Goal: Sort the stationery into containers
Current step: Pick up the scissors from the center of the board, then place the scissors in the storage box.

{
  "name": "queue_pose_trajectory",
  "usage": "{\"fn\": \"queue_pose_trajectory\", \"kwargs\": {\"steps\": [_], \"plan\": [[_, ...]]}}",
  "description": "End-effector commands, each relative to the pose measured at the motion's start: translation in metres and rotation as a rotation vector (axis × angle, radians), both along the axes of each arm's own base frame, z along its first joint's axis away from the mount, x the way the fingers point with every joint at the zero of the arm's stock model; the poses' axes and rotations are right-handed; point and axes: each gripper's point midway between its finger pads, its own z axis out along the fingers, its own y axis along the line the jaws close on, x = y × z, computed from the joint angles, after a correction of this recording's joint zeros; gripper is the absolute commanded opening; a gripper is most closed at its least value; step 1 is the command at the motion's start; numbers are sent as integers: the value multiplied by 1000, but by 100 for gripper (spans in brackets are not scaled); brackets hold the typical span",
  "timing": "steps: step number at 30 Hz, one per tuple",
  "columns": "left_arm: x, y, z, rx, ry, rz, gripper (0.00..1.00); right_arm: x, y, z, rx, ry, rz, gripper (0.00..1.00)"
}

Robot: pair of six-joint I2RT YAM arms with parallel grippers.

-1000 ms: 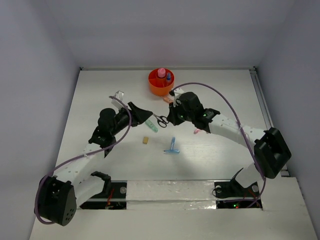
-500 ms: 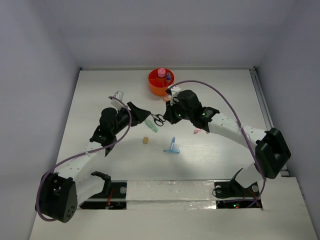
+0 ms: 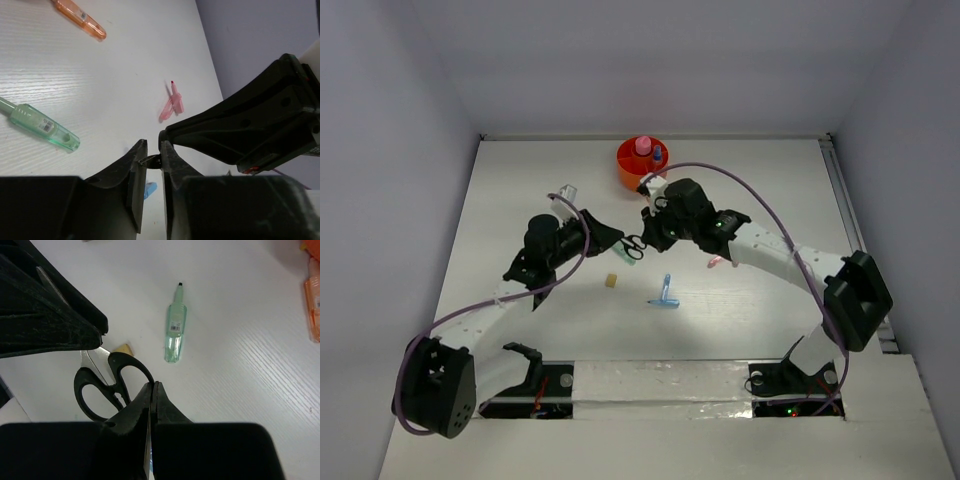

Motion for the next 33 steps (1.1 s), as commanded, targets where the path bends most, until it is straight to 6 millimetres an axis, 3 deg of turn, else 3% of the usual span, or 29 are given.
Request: {"fn": "queue_pose_trajectory", "kwargs": {"steps": [1,3,11,14,15,16,17,20,21,22,23,25,26,27,29,33], "plan": [[1,-4,37,-18,-108,-24,11,4,9,18,11,-55,47,0],[0,-2,39,-19,-114,-16,0,3,9,16,0,-56,66,0],[-2,-1,51,-89,-159,8,0,13,5,39,36,-129,9,2],[-3,5,70,-139,-215,45,0,18,-2,59,115,-144,-57,27],[-5,8,80,-163,-232,63,0,17,2,72,180,-139,-75,44],[-3,12,86,-177,-247,93,0,17,-4,70,205,-125,-92,52],[-4,15,95,-197,-277,107,0,15,-10,87,261,-139,-102,66],[-7,24,121,-257,-341,155,0,2,-11,106,415,-117,-98,84],[-9,26,129,-285,-356,165,0,-3,-13,133,523,-136,-94,90],[-9,29,133,-303,-364,184,0,-9,-11,139,569,-132,-74,93],[-12,31,143,-333,-398,186,0,-22,-8,132,600,-90,-27,96],[-16,35,153,-394,-418,196,0,-33,-1,152,742,-59,17,99],[-19,37,158,-422,-440,196,0,-43,4,145,762,-15,68,100],[-22,38,162,-445,-452,195,0,-46,7,157,829,-4,91,100],[-26,40,168,-489,-468,195,0,-48,13,155,866,24,124,100],[-32,39,175,-510,-491,169,0,-51,21,172,931,14,196,100]]}}
